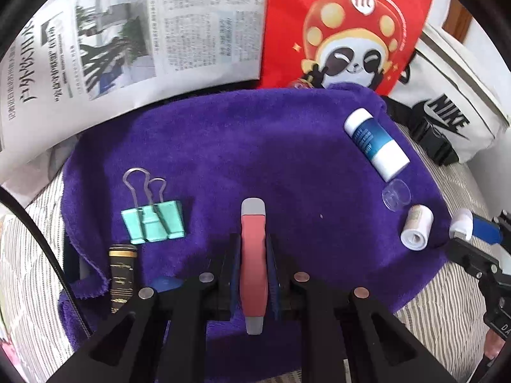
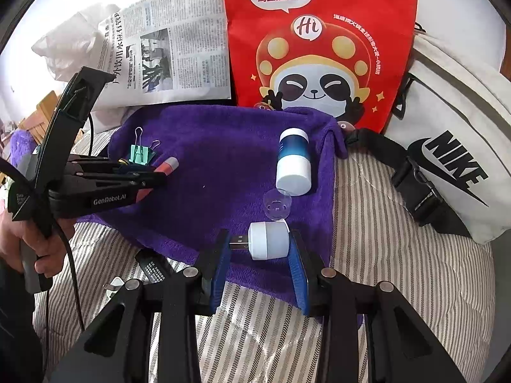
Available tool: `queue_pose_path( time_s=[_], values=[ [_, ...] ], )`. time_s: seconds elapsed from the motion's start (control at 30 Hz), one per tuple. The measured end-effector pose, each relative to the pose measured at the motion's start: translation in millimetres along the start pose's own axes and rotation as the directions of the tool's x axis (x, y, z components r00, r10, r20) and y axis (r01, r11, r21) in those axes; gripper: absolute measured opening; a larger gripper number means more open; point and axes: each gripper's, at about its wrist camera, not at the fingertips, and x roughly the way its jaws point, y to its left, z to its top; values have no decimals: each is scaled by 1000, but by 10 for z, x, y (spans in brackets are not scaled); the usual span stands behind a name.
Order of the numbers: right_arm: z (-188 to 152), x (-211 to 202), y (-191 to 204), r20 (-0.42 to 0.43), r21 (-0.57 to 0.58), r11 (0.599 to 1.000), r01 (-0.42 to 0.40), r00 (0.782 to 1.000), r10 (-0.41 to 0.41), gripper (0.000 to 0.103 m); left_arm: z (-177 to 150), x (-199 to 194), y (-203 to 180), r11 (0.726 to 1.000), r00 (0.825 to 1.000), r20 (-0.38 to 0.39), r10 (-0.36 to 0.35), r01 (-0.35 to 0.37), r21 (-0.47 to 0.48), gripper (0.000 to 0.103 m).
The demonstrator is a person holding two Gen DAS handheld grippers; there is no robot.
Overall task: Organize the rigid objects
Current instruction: 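Lower pink tube onto towel and open left gripper while right gripper carries bulb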
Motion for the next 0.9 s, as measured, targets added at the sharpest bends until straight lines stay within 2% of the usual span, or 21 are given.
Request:
queue_pose_path(
  time_s=[0.27, 0.43, 0.53, 0.6, 0.63, 0.83, 0.9],
  values=[
    [-29, -50, -15, -1, -6, 1000, 0, 1000, 0, 36, 19, 69, -117, 1000, 1000, -15, 25, -25, 20, 16],
    [-66, -102, -34, 1, 6, 1000, -4, 1000, 4, 36, -45, -2, -34, 999, 999, -29, 31, -31, 16, 17],
    [-91, -138, -32, 3, 11, 1000, -9, 1000, 9, 36, -99, -49, -11, 999, 998, -39, 41, -40, 25, 23],
    [-104, -156, -23, 5, 12, 1000, -8, 1000, 8, 36, -129, -76, -12, 999, 998, -48, 27, -26, 26, 35],
    [-113, -163, -18, 6, 13, 1000, -8, 1000, 8, 36, -147, -104, -7, 1000, 999, -49, 16, -15, 21, 36],
    [-154, -189, -6, 8, 35, 999, -13, 1000, 13, 36, -249, -351, 75, 999, 999, -22, -39, 38, -21, 37],
    [-162, -202, -14, 15, 50, 998, -23, 1000, 22, 36, -303, -467, 94, 999, 999, -5, -33, 33, -20, 37]
  ],
)
